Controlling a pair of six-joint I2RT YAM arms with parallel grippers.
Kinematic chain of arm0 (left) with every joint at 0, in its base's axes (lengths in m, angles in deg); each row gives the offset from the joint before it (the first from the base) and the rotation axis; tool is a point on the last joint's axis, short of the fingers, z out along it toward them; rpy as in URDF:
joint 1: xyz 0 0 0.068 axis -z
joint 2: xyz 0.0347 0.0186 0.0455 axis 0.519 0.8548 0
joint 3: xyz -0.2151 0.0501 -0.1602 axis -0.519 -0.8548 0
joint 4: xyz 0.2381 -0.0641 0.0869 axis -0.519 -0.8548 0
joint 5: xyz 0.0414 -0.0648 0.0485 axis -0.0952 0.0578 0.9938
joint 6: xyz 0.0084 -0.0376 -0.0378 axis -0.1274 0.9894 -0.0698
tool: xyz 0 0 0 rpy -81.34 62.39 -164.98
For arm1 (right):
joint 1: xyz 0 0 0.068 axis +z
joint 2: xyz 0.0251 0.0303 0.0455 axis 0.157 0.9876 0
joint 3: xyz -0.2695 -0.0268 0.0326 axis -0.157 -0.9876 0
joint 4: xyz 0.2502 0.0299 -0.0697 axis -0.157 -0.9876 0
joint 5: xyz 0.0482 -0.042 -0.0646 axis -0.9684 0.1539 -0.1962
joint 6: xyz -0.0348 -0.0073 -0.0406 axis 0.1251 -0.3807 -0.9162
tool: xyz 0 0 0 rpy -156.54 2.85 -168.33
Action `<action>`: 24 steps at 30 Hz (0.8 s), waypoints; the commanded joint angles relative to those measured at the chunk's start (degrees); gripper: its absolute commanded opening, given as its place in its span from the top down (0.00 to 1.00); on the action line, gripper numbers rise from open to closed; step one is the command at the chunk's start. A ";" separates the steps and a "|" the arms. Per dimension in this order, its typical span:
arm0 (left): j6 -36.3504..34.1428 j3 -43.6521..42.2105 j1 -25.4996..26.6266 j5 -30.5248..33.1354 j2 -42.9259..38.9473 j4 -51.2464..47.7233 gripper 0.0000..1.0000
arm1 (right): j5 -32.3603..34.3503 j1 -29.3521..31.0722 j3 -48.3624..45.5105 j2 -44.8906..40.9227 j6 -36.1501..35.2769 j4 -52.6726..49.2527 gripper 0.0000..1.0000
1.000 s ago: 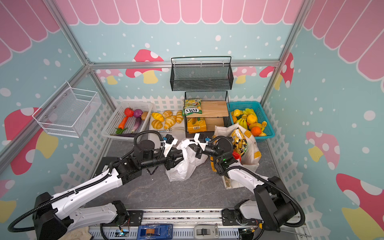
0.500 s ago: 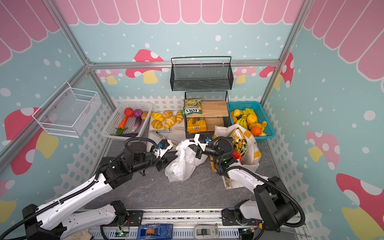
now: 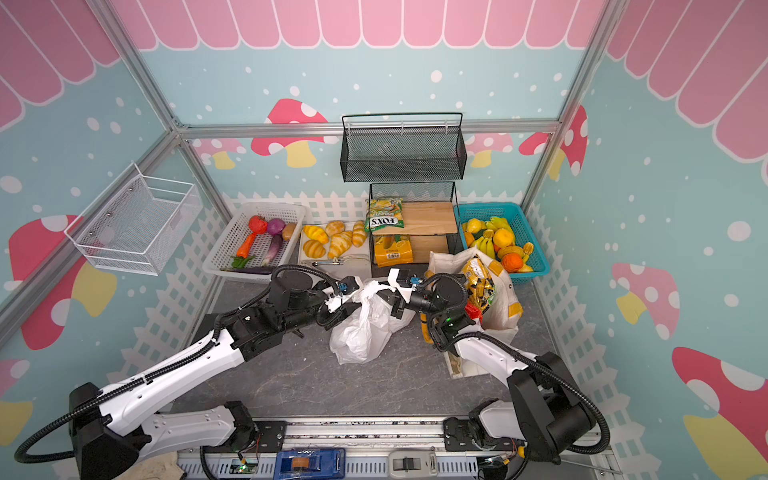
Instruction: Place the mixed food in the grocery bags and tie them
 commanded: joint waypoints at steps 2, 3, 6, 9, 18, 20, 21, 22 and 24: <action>-1.71 1.44 0.25 -3.70 -0.20 3.65 0.46 | -0.91 0.07 0.07 0.62 -0.68 1.60 1.00; -1.61 1.31 0.25 -4.00 -0.36 4.07 0.46 | -0.90 0.06 0.02 0.63 -0.66 1.58 1.00; -1.57 1.09 0.21 -4.06 -0.64 4.67 0.47 | -0.88 0.03 0.12 0.67 -0.75 1.58 1.00; -1.67 1.31 0.25 -4.61 -0.47 4.46 0.51 | -0.90 0.11 0.13 0.83 -0.83 1.52 1.00; -1.19 2.04 0.25 -5.56 0.06 3.11 0.78 | 0.08 0.09 -0.01 0.81 -1.08 0.88 1.00; -1.22 2.09 0.25 -5.11 -0.03 2.33 0.87 | 0.80 0.10 0.05 0.59 -1.46 0.09 1.00; -1.15 2.05 0.25 -4.96 -0.03 2.02 0.91 | 1.34 0.11 0.06 0.37 -1.80 -0.43 1.00; -0.95 2.05 0.25 -4.73 -0.05 1.66 0.93 | 2.10 0.11 -0.14 0.16 -2.01 -0.86 1.00; -0.18 1.95 0.25 -4.20 -0.12 1.03 1.00 | 4.11 0.11 -0.45 -0.74 -2.51 -2.02 0.98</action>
